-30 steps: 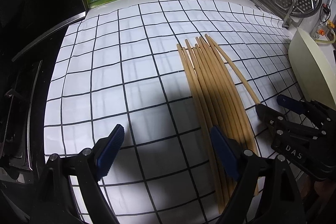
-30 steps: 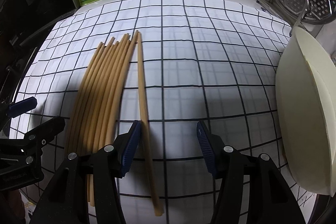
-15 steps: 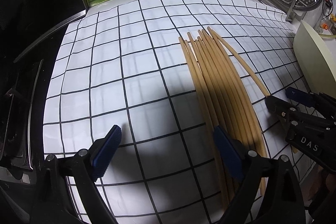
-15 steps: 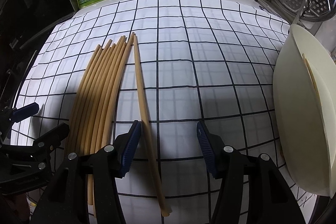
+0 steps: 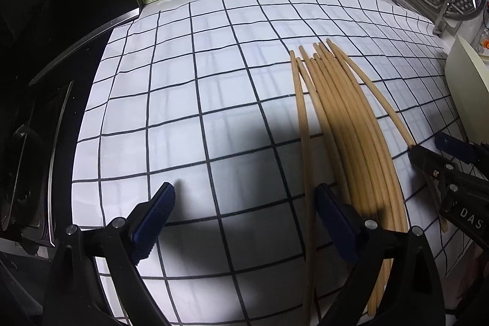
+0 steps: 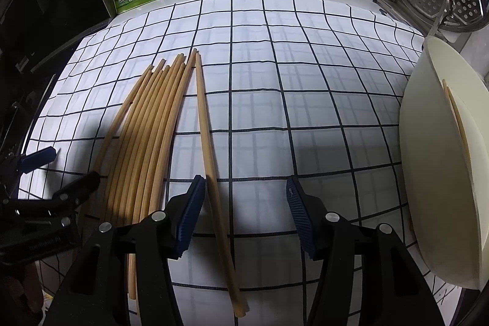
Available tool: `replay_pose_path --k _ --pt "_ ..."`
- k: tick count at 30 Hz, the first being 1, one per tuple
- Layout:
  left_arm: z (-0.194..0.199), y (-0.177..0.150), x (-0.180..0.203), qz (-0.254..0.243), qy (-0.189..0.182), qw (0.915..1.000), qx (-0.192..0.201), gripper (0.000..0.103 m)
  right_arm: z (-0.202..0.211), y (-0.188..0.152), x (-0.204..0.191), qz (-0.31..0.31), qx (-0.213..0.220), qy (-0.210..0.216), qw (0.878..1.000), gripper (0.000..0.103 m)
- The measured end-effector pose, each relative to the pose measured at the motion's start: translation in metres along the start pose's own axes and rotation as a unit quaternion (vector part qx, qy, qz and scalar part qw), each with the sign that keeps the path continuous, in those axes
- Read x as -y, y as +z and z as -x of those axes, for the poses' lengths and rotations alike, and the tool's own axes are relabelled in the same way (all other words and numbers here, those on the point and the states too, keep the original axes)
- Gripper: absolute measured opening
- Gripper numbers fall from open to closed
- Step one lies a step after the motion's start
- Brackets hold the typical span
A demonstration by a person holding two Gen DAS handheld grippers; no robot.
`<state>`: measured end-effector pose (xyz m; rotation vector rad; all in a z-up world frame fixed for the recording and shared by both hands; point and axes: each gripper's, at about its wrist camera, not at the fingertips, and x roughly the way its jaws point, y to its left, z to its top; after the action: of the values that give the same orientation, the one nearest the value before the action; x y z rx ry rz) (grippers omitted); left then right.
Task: Organize utensils
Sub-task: 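Lower both tools onto the remaining chopsticks on the cloth, then close the left tool on one chopstick while the right tool grasps another, then carry both held chopsticks with both tools over the basin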
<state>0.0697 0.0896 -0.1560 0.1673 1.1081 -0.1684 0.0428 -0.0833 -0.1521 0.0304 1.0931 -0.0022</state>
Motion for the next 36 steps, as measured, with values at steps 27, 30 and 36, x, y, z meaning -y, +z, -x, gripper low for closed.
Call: replay_pose_path --k 27,30,36 --pt "0.006 0.020 0.005 0.004 -0.038 0.9992 0.007 0.007 0.007 0.014 0.002 -0.002 0.015 0.055 0.998 0.007" --pt "0.018 0.023 0.003 0.001 -0.034 0.9993 0.014 0.007 0.019 0.016 0.002 -0.008 0.024 0.063 0.998 0.007" --pt "0.047 0.034 0.004 0.005 -0.034 0.9989 0.030 0.007 0.047 0.023 0.009 -0.028 0.046 0.096 0.994 0.007"
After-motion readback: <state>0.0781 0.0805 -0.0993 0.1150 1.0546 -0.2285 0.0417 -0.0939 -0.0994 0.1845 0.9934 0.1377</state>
